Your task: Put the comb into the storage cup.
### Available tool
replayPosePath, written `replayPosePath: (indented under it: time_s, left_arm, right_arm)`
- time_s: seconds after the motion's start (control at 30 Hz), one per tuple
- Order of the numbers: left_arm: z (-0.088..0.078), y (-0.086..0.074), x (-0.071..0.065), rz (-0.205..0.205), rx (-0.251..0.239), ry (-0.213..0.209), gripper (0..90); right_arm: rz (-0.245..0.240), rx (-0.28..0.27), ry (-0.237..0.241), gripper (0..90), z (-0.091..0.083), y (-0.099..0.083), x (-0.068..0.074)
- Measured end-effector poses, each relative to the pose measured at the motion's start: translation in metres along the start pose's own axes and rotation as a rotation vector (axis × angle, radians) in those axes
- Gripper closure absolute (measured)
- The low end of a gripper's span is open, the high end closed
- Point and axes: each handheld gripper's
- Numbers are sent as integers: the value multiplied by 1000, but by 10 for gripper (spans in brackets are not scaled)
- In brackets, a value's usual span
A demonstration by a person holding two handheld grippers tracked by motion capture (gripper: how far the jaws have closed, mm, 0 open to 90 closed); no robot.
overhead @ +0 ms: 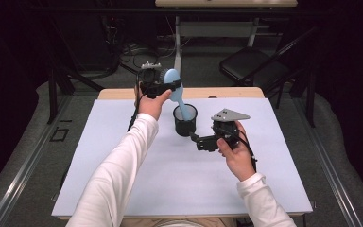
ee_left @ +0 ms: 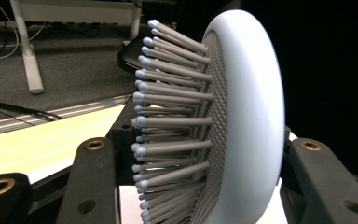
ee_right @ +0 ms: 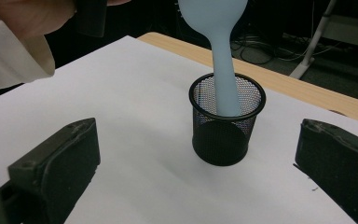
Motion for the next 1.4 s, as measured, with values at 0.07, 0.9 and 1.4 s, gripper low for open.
replayPosePath:
  time_s: [0.07, 0.9, 1.4]
  left_arm:
    - [2, -1, -1, 2, 5, 2, 485]
    - [20, -8, -9, 53, 53, 37, 484]
    - [25, -14, -8, 51, 64, 44, 483]
  right_arm:
    - [1, -1, 1, 0, 0, 0, 0]
    - [6, 0, 7, 0, -1, 0, 0]
    - [2, 0, 8, 0, -1, 0, 0]
Point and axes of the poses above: each handheld gripper's, and its own axes: z roughly forward along the jaws, y roughly out of its top, x roughly to its left, and after that the axes turned 9 degrees about x, right-handed
